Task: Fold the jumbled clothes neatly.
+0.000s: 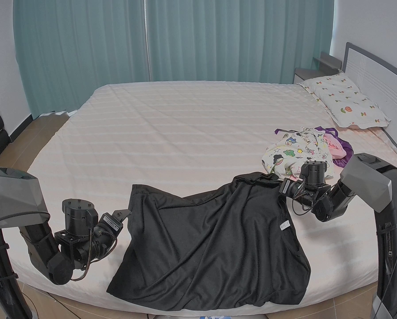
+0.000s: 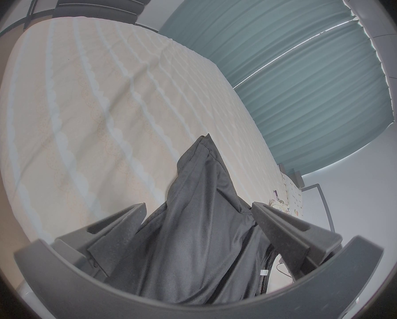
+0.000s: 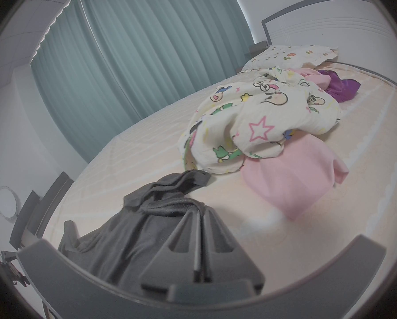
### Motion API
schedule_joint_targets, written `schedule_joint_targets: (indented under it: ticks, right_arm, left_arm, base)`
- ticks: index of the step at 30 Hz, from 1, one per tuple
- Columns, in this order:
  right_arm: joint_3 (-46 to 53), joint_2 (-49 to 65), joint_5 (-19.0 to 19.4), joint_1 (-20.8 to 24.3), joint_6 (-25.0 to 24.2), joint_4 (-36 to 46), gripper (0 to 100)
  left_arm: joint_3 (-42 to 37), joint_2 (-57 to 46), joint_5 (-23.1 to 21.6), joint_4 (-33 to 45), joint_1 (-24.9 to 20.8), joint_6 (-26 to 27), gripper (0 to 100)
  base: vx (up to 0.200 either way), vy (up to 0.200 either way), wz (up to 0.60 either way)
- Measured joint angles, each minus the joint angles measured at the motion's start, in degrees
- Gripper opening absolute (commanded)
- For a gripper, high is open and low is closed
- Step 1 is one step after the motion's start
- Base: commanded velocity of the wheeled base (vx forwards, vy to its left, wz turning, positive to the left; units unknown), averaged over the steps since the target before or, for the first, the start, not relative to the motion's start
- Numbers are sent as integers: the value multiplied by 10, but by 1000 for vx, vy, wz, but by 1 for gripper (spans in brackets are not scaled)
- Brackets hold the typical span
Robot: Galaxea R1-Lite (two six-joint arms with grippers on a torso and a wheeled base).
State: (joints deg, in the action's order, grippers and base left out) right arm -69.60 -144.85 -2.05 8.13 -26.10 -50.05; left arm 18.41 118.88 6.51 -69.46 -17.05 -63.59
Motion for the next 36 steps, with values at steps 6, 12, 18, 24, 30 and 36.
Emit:
schedule_joint_targets:
  ticks: [6,12,18,24,30,36]
  right_arm:
    - [-3,-5,0,-19,-2,0,100]
    - [16,14,5,-38,-17,0,100]
    - [51,38,21,-41,-44,-3,100]
    - [90,53,44,-23,-47,1,100]
    - [87,37,44,-14,-47,2,100]
    - [64,17,40,-18,-42,9,100]
  left_arm:
    - [0,0,-1,0,4,0,100]
    - [0,0,-1,1,4,0,100]
    - [0,0,-1,1,5,0,100]
    - [0,0,-1,1,4,-2,100]
    - [-1,0,-1,1,4,-2,100]
    - [-1,0,-1,0,5,-2,100]
  base:
    - [0,0,0]
    - [0,0,0]
    - [0,0,0]
    - [0,0,0]
    - [0,0,0]
    - [0,0,0]
